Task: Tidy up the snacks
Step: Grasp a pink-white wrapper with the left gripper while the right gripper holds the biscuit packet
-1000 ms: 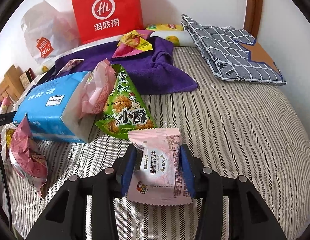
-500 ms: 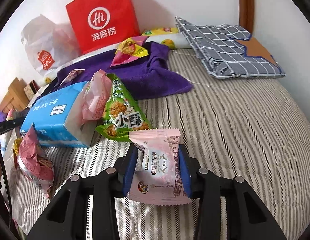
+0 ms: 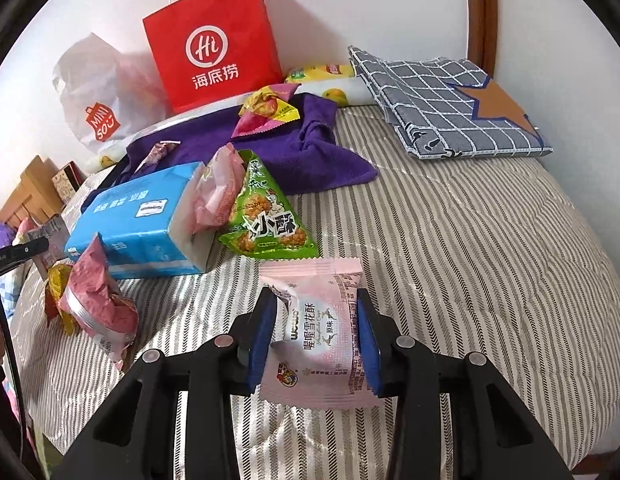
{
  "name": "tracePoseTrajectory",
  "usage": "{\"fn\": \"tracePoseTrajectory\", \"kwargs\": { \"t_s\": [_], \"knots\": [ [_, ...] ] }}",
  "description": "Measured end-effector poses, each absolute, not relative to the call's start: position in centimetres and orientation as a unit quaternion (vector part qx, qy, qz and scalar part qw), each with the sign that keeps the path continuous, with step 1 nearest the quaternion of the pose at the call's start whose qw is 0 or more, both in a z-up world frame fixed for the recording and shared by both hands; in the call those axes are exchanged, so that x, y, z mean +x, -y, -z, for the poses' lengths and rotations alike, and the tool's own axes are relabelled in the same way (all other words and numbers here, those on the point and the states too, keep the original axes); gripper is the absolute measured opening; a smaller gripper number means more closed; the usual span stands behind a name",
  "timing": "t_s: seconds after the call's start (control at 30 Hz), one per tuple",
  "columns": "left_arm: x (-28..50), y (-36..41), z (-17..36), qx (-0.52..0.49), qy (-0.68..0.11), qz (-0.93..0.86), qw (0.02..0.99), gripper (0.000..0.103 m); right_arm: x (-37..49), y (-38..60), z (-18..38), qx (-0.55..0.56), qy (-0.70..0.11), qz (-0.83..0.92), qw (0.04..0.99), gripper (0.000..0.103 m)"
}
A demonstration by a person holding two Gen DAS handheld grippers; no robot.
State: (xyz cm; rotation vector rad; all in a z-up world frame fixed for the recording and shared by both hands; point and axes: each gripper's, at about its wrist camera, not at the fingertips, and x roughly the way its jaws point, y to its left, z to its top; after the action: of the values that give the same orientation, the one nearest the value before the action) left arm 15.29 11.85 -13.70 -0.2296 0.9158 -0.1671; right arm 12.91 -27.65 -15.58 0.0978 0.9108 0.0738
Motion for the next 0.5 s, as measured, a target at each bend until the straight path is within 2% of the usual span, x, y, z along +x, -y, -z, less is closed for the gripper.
{"fn": "tracePoseTrajectory", "kwargs": {
  "t_s": [0.5],
  "knots": [
    [13.1, -9.8, 9.8, -0.113, -0.405, 0.112, 0.900, 0.016, 12.0, 25.5, 11.3, 0.020, -0.398, -0.040, 0.916, 0.039]
  ]
}}
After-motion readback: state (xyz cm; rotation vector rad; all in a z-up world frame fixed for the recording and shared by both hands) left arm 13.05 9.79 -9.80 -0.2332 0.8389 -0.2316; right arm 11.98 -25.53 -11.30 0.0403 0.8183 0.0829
